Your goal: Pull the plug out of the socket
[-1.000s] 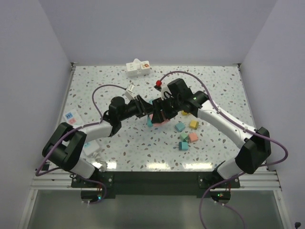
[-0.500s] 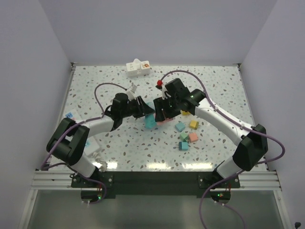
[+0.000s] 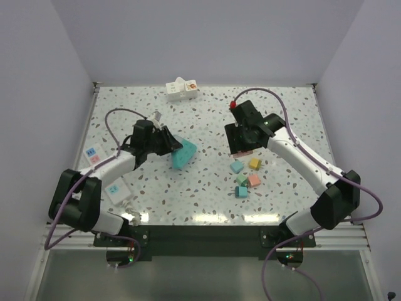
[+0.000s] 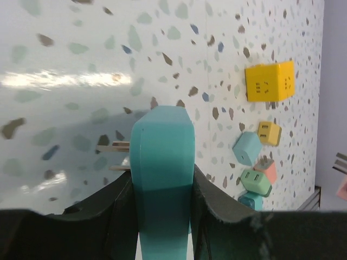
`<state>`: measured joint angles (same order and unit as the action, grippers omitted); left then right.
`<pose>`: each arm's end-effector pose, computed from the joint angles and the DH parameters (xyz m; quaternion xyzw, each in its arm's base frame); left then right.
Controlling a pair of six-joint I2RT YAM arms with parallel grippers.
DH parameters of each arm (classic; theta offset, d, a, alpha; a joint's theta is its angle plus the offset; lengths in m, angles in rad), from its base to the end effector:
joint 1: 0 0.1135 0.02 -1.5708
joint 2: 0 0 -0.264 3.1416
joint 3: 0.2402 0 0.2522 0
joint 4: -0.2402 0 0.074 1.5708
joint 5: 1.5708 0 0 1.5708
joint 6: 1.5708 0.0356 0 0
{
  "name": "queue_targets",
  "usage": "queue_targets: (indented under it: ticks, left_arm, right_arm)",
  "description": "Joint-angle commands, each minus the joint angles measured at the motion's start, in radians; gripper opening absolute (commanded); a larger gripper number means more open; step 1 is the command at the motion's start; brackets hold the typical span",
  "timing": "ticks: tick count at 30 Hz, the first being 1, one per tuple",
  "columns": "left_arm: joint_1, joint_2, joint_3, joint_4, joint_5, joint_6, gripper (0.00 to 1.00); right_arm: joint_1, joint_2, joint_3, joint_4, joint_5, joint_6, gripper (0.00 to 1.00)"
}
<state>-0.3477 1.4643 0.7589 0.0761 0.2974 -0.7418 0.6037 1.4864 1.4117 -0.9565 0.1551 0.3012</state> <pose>0.2829 -0.1136 0.1993 -0.1067 0.8775 -0.3454 0.3152 0.2522 0.1673 0.3244 -0.1244 0.9531 0.0490 0.2716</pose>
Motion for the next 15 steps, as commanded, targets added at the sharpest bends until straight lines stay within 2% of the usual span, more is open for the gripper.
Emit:
queue_targets:
  ticks: [1,5,8,15]
  left_arm:
    - [0.128,-0.134,0.010,-0.160,-0.078,0.087,0.00]
    - [0.333,-0.186,-0.001,-0.292,-0.142,0.160,0.00]
    - [0.439,-0.217,-0.006,-0.367,-0.179,0.193,0.00]
    - [0.553,-0.240,-0.012,-0.472,-0.270,0.222,0.00]
  right_arm:
    - [-0.062,0.037,-0.056,0.013,0.155,0.056,0.00]
    - [-0.110,0.097,-0.089,0.081,0.147,0.099,0.00]
    - [-0.124,0.123,-0.114,0.105,0.126,0.115,0.00]
    - [-0.137,0.133,-0.224,0.130,0.115,0.153,0.00]
